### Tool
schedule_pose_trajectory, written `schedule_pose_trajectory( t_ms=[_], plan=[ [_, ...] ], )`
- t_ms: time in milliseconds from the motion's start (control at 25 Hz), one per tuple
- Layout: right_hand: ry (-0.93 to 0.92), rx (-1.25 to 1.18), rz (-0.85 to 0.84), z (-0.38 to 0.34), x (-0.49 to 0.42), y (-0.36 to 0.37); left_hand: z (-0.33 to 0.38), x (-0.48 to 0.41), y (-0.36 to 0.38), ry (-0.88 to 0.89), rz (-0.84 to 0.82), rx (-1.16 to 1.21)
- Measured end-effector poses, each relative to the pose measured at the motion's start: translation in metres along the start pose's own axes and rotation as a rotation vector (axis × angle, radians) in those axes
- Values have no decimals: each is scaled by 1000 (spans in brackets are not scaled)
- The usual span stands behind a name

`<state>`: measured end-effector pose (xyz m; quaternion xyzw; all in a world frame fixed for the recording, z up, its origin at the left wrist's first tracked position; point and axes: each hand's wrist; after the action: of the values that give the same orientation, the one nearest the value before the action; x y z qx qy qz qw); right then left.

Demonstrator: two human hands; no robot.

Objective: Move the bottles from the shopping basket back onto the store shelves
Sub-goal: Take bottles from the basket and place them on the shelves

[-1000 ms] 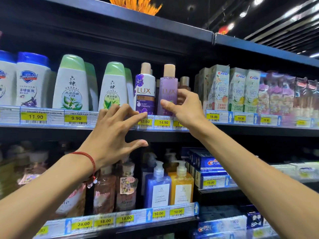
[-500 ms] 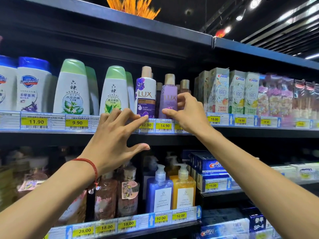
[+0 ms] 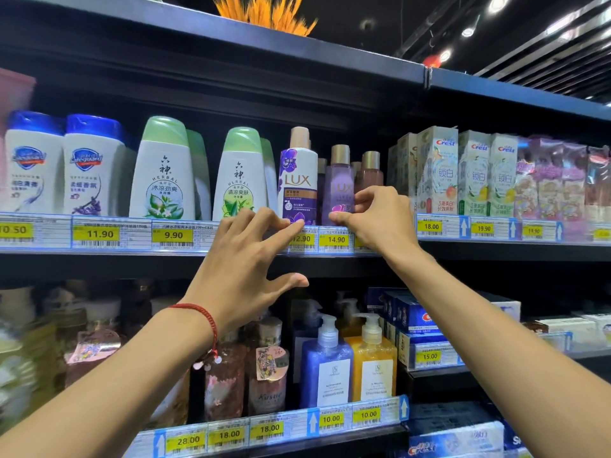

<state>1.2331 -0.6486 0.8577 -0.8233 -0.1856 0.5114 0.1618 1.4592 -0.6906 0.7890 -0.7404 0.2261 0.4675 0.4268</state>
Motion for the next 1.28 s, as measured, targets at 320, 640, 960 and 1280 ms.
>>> schedule_pose_trajectory(
  t_ms=[320,640,960,1280],
  plan=[
    [-27,46,37,-1,-4,6,1,1,0,-18,-1,-19],
    [-348,-55,158,11,48,-12,18,0,-6,-127,-87,6],
    [-623,224,112,38,152,-38,79,72,-29,-233,-200,-99],
    [-534,131,-65,63,305,-41,167,196,-81,-365,-400,-257]
  ],
)
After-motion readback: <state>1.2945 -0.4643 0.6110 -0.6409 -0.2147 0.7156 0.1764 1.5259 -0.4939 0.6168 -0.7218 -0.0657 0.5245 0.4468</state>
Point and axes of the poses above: each hand's wrist, its own x-axis away from the middle knuckle, its own y-axis out of the palm, z = x × y, and after that the axes turned 14 degrees about x, right-handed
